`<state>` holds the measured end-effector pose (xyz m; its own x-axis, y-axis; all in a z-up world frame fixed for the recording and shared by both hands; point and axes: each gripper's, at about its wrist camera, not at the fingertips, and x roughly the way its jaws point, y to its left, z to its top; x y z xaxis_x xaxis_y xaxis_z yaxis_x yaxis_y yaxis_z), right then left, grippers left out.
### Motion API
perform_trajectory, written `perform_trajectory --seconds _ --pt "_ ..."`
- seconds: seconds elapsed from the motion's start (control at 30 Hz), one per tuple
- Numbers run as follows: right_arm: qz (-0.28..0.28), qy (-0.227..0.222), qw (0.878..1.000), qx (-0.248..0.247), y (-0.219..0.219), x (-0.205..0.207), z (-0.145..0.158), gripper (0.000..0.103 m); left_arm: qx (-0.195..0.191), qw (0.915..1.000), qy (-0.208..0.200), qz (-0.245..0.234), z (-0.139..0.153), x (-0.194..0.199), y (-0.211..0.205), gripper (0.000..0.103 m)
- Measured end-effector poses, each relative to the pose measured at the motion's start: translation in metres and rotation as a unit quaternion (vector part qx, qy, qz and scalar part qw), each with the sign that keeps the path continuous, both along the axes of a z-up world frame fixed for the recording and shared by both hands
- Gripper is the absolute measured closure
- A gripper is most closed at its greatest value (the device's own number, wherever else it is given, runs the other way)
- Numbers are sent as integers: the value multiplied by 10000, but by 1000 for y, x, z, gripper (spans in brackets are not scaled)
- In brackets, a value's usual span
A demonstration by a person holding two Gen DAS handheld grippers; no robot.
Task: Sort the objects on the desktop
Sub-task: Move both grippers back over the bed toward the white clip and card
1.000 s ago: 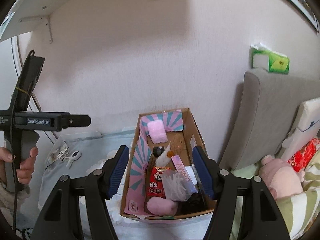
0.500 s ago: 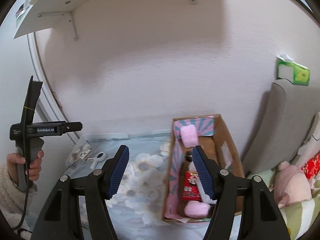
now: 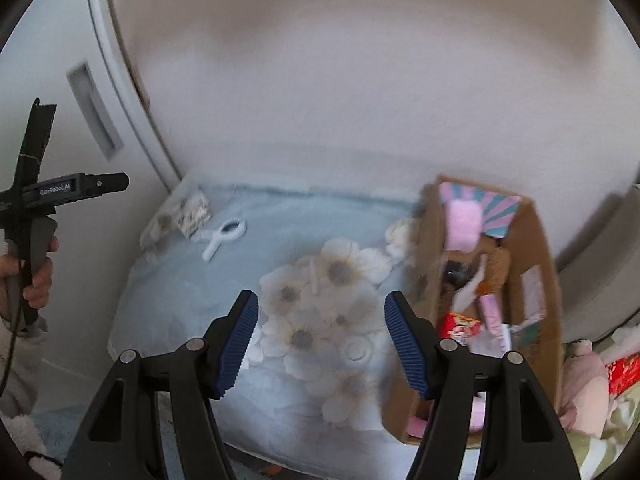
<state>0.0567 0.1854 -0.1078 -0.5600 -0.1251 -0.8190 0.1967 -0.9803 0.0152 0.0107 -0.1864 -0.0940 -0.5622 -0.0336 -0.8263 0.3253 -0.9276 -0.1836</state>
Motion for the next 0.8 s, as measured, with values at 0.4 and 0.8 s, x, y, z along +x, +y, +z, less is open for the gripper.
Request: perform_trajectory --seconds 0.4,0.8 --pt "292 -855 9959 -84 -28 -64 -68 41 -286 9952 -110 -924 -58 -62 16 2" --pt "20 -1293 9915 114 -26 -118 -147 41 -738 9771 -1032 -1709 -139 -123 27 8"
